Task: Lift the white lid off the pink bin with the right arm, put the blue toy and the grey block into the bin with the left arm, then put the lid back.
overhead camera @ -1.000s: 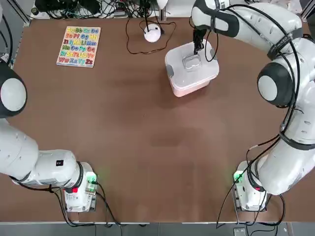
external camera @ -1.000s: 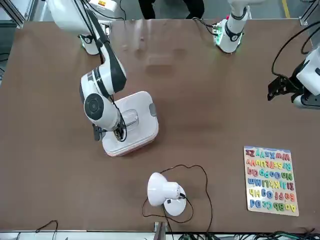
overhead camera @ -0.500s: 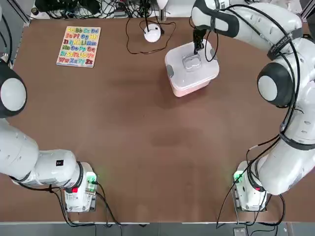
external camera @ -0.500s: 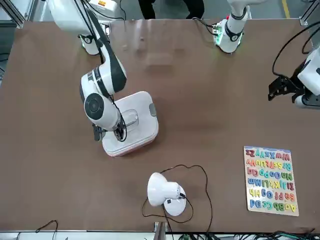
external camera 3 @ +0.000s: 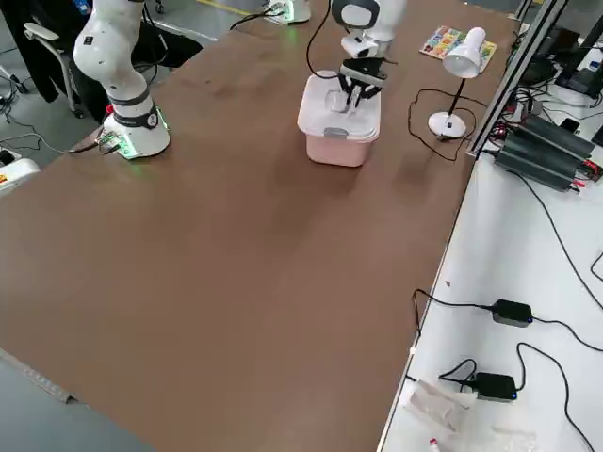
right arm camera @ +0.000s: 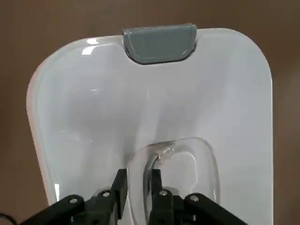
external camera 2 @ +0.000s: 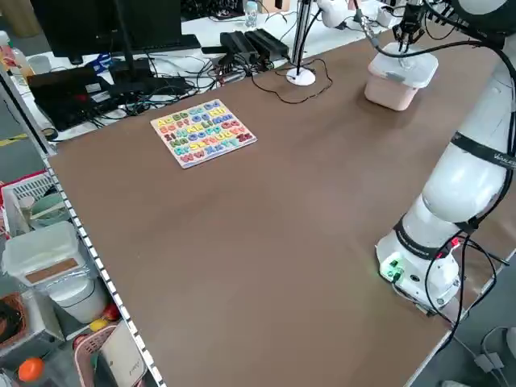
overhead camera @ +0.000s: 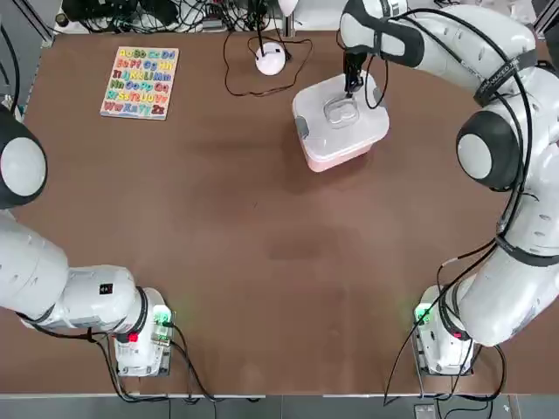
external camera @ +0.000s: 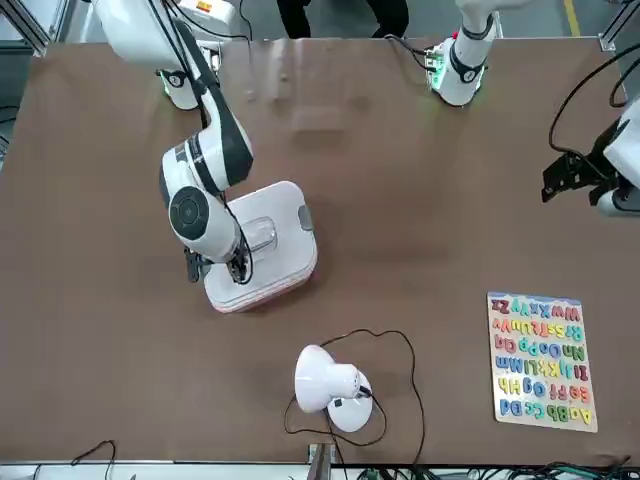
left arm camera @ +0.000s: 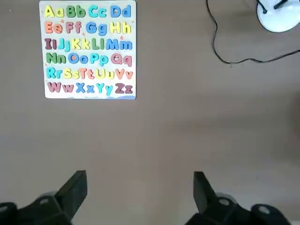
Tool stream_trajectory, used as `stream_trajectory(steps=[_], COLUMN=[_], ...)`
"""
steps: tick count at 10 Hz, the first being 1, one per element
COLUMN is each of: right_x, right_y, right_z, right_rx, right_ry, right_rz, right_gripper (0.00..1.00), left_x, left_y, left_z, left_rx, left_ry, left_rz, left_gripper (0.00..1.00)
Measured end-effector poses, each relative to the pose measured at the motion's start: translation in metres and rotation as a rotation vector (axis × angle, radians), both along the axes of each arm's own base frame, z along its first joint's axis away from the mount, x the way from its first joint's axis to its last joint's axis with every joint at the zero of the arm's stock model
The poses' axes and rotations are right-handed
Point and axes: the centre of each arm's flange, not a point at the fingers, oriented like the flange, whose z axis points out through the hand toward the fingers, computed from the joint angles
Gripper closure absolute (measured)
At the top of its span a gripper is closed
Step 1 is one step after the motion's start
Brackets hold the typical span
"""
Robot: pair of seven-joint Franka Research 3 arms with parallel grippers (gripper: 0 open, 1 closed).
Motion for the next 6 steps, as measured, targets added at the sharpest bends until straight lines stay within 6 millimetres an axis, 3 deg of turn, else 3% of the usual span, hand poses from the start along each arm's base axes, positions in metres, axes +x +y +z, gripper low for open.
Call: stream_trajectory(steps=[1,6], right_x=[0.000,0.009], right_y=[-0.001,-0.006], right_z=[0.000,0.025], right_rx=[-0.001,-0.003], right_ry=[-0.001,0.000], right_rz=[-0.001,0.000], right_gripper=[0.55,0.37], left_x=[0.000,0.000], left_y=[0.000,0.001], left_z=[0.000,-0.001], left_rx=[0.000,0.000], left_ry=[0.000,0.004], left_rz=[0.001,0.002], left_gripper=[0.00,0.00])
